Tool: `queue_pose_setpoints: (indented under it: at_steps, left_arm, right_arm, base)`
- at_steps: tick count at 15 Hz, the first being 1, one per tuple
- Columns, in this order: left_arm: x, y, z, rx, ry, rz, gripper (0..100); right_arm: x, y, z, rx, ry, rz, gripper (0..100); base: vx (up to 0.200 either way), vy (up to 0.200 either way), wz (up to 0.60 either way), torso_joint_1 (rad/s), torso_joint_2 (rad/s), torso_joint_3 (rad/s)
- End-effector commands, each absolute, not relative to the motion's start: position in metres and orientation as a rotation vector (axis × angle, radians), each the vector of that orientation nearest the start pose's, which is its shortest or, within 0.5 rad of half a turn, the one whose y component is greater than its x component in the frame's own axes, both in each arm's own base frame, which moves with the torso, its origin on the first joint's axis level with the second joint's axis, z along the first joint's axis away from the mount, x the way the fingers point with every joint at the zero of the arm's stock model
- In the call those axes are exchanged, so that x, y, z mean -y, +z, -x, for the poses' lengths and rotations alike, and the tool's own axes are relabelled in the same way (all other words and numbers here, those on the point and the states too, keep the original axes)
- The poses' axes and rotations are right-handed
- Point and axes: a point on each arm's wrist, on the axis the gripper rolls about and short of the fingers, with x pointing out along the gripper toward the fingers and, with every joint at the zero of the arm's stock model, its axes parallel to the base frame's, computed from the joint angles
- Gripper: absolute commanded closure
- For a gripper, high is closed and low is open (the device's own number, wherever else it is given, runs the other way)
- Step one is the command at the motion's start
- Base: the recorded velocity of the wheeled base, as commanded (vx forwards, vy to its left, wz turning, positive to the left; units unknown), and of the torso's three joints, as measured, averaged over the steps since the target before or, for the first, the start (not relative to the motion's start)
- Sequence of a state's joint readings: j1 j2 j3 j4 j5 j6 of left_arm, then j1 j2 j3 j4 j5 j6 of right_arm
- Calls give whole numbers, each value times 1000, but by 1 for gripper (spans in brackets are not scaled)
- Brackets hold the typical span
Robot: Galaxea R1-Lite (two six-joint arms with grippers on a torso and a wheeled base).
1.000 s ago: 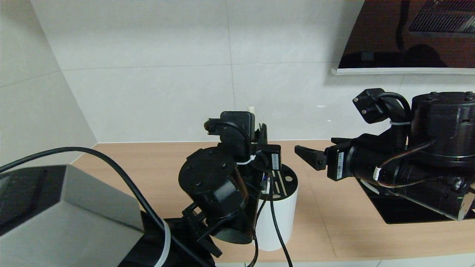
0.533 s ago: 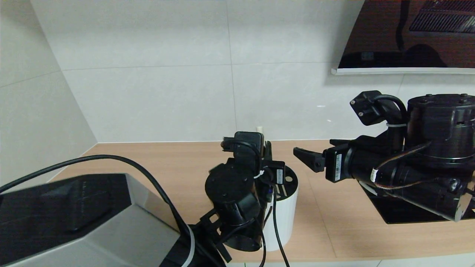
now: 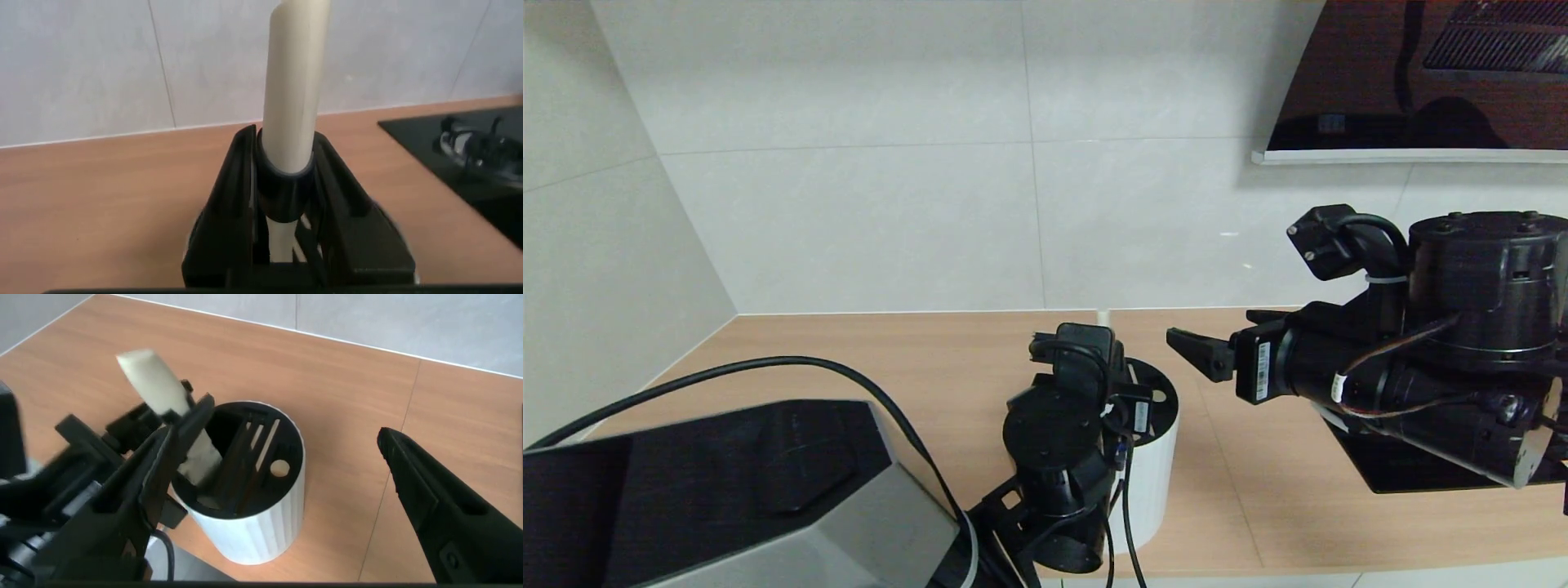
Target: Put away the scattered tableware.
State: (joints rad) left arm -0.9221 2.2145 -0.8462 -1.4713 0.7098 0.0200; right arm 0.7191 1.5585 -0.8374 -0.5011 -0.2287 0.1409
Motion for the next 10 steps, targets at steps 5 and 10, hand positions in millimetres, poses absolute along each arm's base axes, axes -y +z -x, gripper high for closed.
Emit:
queue_pose_setpoints:
  at_steps: [5, 10]
  left_arm:
    - [300, 78, -248, 42, -208, 27, 100]
    - [300, 78, -248, 42, -205, 27, 100]
  right_arm:
    - [-180, 216, -213, -241, 473, -32, 0]
    - [-180, 216, -213, -241, 473, -32, 0]
  base:
    - [0, 0, 0, 0, 0, 0]
    - [0, 0, 0, 0, 0, 0]
